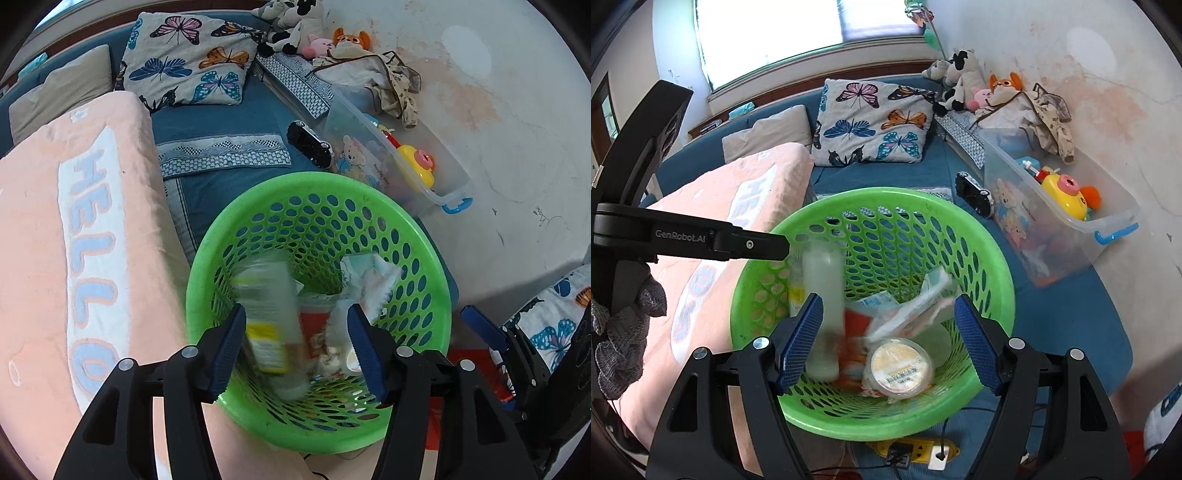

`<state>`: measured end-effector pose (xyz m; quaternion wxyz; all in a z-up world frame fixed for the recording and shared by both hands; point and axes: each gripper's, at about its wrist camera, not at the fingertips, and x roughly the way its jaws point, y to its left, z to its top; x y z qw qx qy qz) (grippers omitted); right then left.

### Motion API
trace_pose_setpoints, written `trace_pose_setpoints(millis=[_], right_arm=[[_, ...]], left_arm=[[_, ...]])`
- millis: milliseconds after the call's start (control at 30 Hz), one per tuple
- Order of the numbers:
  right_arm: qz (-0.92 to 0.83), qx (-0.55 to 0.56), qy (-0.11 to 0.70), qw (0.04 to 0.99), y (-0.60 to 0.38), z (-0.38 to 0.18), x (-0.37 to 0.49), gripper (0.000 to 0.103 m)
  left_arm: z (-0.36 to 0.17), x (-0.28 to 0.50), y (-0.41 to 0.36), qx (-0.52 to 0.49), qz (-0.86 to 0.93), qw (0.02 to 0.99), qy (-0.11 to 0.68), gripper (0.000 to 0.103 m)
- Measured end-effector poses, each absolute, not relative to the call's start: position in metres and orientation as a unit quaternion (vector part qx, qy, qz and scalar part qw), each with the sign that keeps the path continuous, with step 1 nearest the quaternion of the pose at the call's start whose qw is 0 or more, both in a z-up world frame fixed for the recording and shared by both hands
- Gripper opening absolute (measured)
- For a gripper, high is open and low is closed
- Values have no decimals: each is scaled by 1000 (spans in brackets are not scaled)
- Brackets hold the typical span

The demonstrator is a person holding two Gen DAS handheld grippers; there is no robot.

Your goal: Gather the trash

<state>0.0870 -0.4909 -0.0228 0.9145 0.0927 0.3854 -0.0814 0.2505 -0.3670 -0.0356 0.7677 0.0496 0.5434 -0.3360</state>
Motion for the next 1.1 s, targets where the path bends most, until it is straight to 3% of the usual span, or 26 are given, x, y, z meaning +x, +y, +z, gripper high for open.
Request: trace_pose_setpoints(millis=[333,433,900,1100], right_arm=[[-70,89,380,918,-473,-18,83,74],[-68,86,377,920,-466,-16,80,74],[-46,61,353,932,-423,1,55,75],[-39,50,340,938,-401,8,44,76]], left_arm=[[-24,246,-338,48,-326,784,527,62],[-18,245,-325,43,-320,791,520,71],[14,219,-261,49,-295,838,456,75],[25,203,-230,48,-279,859,427,83]])
